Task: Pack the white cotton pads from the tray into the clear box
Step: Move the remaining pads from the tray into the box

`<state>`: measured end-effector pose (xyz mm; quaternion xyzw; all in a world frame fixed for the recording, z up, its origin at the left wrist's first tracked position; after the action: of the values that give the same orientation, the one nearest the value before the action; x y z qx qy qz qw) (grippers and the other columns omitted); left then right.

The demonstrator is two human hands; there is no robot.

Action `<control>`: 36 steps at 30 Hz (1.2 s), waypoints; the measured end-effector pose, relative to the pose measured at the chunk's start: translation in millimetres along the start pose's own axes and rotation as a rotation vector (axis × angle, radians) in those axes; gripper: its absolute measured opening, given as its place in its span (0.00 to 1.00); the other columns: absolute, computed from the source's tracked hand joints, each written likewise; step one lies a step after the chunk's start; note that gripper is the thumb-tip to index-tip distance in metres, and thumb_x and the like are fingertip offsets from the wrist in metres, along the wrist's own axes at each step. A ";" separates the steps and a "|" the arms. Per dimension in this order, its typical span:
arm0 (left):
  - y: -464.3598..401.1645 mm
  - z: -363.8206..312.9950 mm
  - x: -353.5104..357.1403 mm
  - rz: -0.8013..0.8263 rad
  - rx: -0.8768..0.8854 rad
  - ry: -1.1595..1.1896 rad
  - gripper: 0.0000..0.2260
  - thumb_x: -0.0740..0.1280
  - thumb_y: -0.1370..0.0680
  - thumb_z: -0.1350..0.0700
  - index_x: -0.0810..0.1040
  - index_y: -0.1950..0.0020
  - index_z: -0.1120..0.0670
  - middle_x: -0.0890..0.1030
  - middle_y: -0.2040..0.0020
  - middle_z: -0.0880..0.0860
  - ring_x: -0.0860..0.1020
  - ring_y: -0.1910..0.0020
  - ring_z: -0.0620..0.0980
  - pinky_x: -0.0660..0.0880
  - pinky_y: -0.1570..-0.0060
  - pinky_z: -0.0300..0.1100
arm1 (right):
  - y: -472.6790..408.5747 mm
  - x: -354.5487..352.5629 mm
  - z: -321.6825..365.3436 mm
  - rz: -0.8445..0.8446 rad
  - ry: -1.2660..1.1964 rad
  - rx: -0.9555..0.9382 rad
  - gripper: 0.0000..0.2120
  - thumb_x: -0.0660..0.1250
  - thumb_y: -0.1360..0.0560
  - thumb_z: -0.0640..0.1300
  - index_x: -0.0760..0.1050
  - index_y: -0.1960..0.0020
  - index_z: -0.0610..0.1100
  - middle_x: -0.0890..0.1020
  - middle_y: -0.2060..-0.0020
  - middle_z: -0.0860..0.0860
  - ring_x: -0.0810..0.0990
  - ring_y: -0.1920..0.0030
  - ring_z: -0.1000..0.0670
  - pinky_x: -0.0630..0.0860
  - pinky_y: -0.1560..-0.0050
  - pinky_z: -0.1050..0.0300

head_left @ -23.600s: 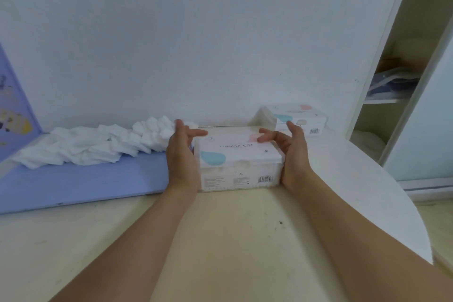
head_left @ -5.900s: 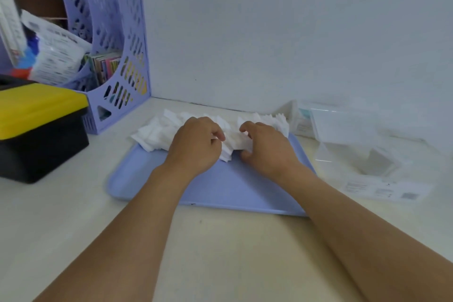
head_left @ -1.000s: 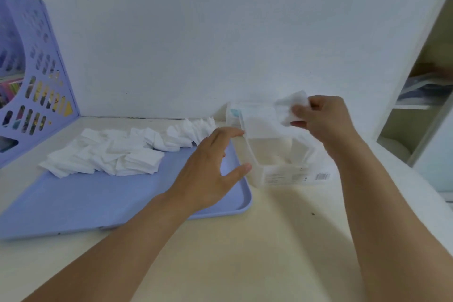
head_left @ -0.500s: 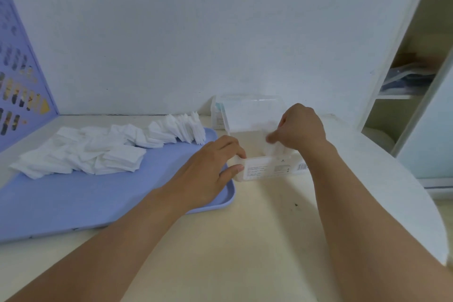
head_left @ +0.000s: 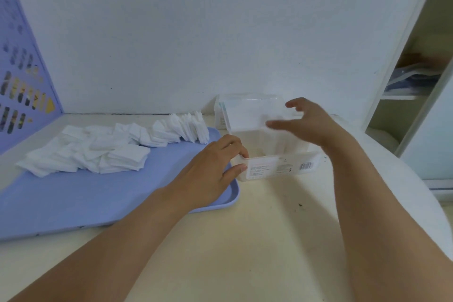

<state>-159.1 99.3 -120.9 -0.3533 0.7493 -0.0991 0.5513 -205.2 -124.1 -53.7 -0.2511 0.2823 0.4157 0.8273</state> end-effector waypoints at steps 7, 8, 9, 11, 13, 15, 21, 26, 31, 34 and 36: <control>0.4 1.0 -0.3 0.005 -0.015 0.031 0.07 0.65 0.18 0.53 0.76 0.40 0.50 0.72 0.42 0.41 0.73 0.49 0.42 0.76 0.52 0.40 | 10.4 -11.2 -3.7 0.240 0.198 0.115 0.33 0.55 0.16 0.61 0.86 0.63 0.40 0.87 0.67 0.49 0.86 0.63 0.50 0.74 0.62 0.57; 0.5 1.3 -1.3 0.004 -0.015 0.034 0.07 0.65 0.18 0.53 0.76 0.40 0.50 0.72 0.42 0.41 0.74 0.49 0.43 0.76 0.52 0.41 | 9.4 -6.7 -3.3 0.264 0.224 0.101 0.34 0.53 0.16 0.62 0.86 0.62 0.40 0.87 0.66 0.50 0.86 0.60 0.50 0.75 0.60 0.57; 0.1 0.6 -0.6 0.005 -0.014 0.040 0.07 0.65 0.18 0.54 0.76 0.40 0.50 0.72 0.42 0.41 0.74 0.50 0.43 0.76 0.52 0.41 | 8.0 -4.6 -4.2 0.263 0.213 0.082 0.35 0.52 0.16 0.62 0.87 0.61 0.41 0.88 0.64 0.50 0.87 0.58 0.50 0.76 0.57 0.56; 0.2 0.9 -0.9 0.002 -0.017 0.043 0.08 0.65 0.18 0.54 0.76 0.39 0.50 0.72 0.42 0.41 0.74 0.50 0.43 0.75 0.53 0.40 | 5.1 -2.2 -2.4 0.242 0.153 0.043 0.35 0.53 0.16 0.63 0.87 0.60 0.40 0.88 0.62 0.50 0.87 0.56 0.49 0.77 0.53 0.55; 0.2 0.7 -1.1 0.000 -0.021 0.044 0.08 0.65 0.18 0.54 0.76 0.39 0.50 0.72 0.42 0.41 0.73 0.50 0.42 0.75 0.53 0.38 | 5.1 -2.5 -1.7 0.244 0.114 0.018 0.33 0.55 0.17 0.63 0.87 0.59 0.40 0.88 0.62 0.50 0.87 0.56 0.49 0.78 0.51 0.54; 0.5 0.7 -1.4 -0.001 -0.026 0.049 0.08 0.65 0.18 0.54 0.76 0.39 0.50 0.72 0.42 0.41 0.74 0.50 0.43 0.75 0.53 0.39 | 7.5 -4.5 1.0 0.209 0.082 -0.011 0.31 0.58 0.18 0.62 0.86 0.61 0.40 0.88 0.64 0.50 0.87 0.58 0.48 0.79 0.53 0.55; 0.4 0.0 -1.9 0.001 -0.027 0.062 0.08 0.65 0.18 0.54 0.76 0.39 0.50 0.72 0.42 0.41 0.75 0.51 0.44 0.75 0.54 0.38 | 11.6 7.0 26.0 0.015 0.071 -0.201 0.22 0.75 0.27 0.59 0.83 0.66 0.39 0.85 0.72 0.50 0.85 0.68 0.50 0.80 0.63 0.59; 0.1 0.6 -1.5 -0.006 -0.027 0.074 0.08 0.65 0.18 0.55 0.77 0.39 0.51 0.72 0.42 0.41 0.74 0.49 0.39 0.73 0.54 0.32 | 14.1 47.0 28.8 0.341 0.139 -0.131 0.24 0.70 0.22 0.57 0.83 0.49 0.34 0.87 0.55 0.42 0.87 0.54 0.44 0.82 0.50 0.48; -0.2 1.5 -1.2 -0.002 -0.032 0.058 0.09 0.65 0.18 0.54 0.77 0.38 0.51 0.71 0.41 0.41 0.74 0.50 0.42 0.75 0.54 0.38 | 11.1 49.6 22.7 0.321 0.178 -0.040 0.21 0.69 0.21 0.57 0.78 0.56 0.37 0.83 0.60 0.45 0.86 0.52 0.42 0.76 0.59 0.54; 0.3 1.1 -1.4 -0.010 -0.029 0.062 0.08 0.65 0.18 0.55 0.77 0.39 0.51 0.72 0.41 0.42 0.74 0.50 0.41 0.76 0.53 0.40 | 14.3 52.5 29.5 0.294 0.262 -0.116 0.18 0.68 0.20 0.56 0.76 0.57 0.41 0.79 0.62 0.46 0.85 0.51 0.41 0.75 0.57 0.54; 1.1 0.6 -1.4 -0.013 -0.028 0.071 0.08 0.66 0.18 0.55 0.77 0.39 0.52 0.73 0.41 0.43 0.74 0.50 0.42 0.77 0.54 0.41 | 19.2 57.0 39.1 0.239 0.244 -0.178 0.19 0.67 0.19 0.54 0.79 0.38 0.40 0.84 0.47 0.44 0.85 0.50 0.43 0.80 0.45 0.49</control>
<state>-158.8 101.1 -120.7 -0.3622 0.7674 -0.1048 0.5186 -182.9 -57.4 -67.8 -0.3366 0.3706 0.5009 0.7061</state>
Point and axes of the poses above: each hand's wrist, its own y-axis away from the middle knuckle, its own x-axis out of the palm, z = x × y, the point moved 4 cm from there along -y, towards the middle knuckle
